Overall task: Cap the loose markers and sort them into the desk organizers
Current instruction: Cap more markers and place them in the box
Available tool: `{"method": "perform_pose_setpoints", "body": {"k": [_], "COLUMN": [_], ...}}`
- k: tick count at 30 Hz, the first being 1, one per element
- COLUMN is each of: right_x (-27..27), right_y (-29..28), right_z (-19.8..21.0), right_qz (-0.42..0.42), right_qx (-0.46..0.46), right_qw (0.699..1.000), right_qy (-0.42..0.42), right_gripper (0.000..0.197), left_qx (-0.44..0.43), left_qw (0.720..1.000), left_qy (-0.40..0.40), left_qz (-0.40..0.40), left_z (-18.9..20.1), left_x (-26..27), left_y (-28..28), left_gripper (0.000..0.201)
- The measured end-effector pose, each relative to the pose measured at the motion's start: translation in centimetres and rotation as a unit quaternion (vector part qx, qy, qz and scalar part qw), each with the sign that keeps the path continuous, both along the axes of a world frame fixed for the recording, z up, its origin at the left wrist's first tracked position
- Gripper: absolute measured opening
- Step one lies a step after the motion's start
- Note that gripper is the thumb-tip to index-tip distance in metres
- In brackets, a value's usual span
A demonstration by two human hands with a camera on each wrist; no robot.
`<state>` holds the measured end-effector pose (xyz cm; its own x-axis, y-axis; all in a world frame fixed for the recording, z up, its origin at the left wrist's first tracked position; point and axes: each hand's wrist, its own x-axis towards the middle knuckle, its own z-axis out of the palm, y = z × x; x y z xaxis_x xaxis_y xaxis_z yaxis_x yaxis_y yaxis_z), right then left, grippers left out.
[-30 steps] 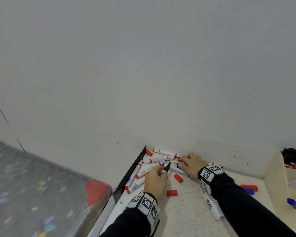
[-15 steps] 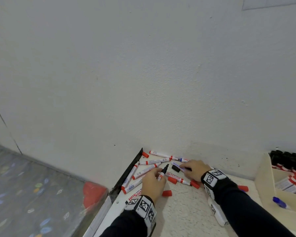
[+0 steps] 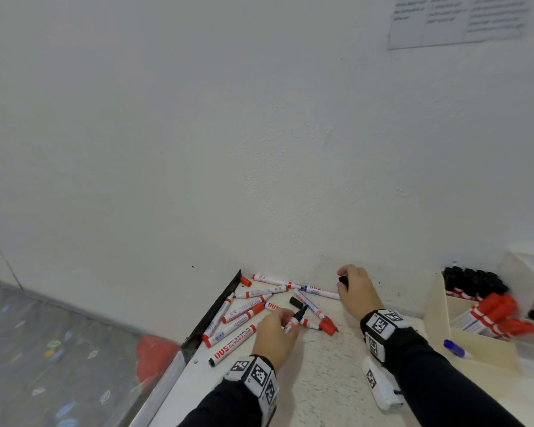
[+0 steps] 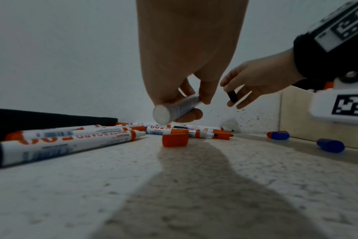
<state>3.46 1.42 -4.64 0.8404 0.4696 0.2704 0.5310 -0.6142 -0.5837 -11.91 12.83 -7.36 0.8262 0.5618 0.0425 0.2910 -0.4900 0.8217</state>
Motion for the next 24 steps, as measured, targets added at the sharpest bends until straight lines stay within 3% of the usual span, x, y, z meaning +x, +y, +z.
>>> {"method": "perform_pose_setpoints", "body": {"k": [4, 8, 16, 20, 23, 24], "right_x": [-1.8, -3.5, -5.8, -6.7, -7.3, -7.4], "right_y": [-3.0, -6.0, -9.6, -9.6, -9.4, -9.4], "right_z": [0.3, -0.8, -2.2, -2.3, -2.3, -2.4], "right_qz": [0.041, 0.079, 0.070, 0.097, 0.062, 0.050], "right_qx": [0.015, -0.028, 0.017, 0.007, 0.060, 0.061], "right_qw": [0.997, 0.992, 0.983, 0.968, 0.961, 0.965], "right_qy": [0.067, 0.096, 0.169, 0.232, 0.262, 0.251], "right_gripper": [0.020, 0.024, 0.040, 0.033, 0.003, 0.013], "left_qx": [0.034, 0.059, 0.061, 0.074, 0.049, 0.045], "left_qw": [0.999, 0.996, 0.992, 0.985, 0.985, 0.985], "left_qy": [0.013, 0.024, 0.021, 0.036, 0.007, -0.003], "left_qz": [-0.032, -0.060, -0.108, -0.152, -0.165, -0.166], "left_z": [-0.4, -0.7, -1.8, -1.9, -2.0, -2.0], "left_x": [0.5, 0.8, 0.1, 0.2, 0.1, 0.1], "left_y": [-2.3, -4.5, -6.4, -7.1, -7.1, -7.1], "left_gripper": [0.027, 0.022, 0.016, 0.020, 0.018, 0.019]}}
